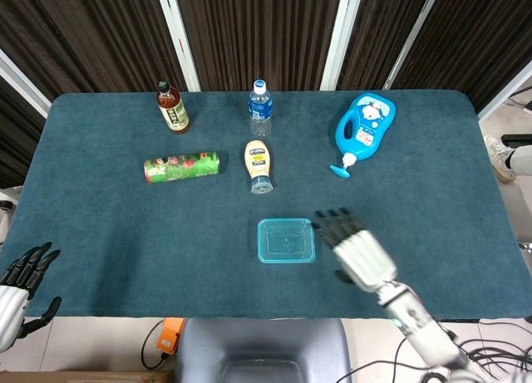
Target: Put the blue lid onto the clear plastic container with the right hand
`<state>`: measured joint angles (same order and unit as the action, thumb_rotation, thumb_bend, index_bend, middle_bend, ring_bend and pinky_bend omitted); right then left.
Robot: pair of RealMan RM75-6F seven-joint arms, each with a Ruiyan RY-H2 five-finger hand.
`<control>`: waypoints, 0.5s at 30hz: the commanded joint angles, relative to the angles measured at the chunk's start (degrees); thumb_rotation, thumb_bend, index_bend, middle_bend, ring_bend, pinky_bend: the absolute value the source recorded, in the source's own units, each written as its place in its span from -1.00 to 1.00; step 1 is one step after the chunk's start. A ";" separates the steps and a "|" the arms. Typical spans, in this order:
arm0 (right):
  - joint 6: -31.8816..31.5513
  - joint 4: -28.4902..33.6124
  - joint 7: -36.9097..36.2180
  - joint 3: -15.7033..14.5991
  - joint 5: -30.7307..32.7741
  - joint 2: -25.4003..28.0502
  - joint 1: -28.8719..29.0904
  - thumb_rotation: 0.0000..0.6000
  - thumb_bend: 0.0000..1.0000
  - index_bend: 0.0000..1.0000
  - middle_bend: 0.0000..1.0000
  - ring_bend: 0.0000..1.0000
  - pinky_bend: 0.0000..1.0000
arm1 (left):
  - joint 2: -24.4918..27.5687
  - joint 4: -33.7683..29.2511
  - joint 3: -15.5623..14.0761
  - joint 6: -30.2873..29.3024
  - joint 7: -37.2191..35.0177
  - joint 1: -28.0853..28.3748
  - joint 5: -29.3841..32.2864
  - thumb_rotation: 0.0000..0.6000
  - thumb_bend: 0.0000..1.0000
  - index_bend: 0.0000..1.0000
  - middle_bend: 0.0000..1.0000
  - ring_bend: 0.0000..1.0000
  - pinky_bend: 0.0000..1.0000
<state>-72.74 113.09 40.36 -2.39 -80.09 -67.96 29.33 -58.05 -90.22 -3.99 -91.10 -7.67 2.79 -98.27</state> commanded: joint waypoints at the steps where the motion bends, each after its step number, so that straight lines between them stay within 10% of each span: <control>1: -20.96 -5.22 -4.53 -6.86 -1.98 1.10 -18.26 1.00 -0.33 -0.76 -0.87 -0.94 -0.73 | -0.23 -0.23 0.06 0.66 0.71 0.23 0.27 1.00 -0.22 -1.00 -1.00 -1.00 -0.68; 5: -22.52 -16.02 -16.79 -5.04 1.43 -1.66 -22.61 1.00 -0.37 -0.82 -0.89 -0.97 -0.78 | -0.54 -0.50 0.44 1.18 1.66 0.41 0.97 1.00 -0.22 -1.00 -1.00 -1.00 -0.68; 15: -18.20 -18.54 -19.22 -3.05 0.97 -1.30 -23.07 1.00 -0.37 -0.95 -0.93 -1.00 -0.84 | -0.69 -0.65 0.38 2.04 2.35 0.72 1.14 1.00 -0.22 -1.00 -1.00 -1.00 -0.68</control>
<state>-91.00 95.30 22.25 -5.48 -78.79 -69.08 7.69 -58.75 -90.86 -3.59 -89.03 -5.33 3.53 -97.12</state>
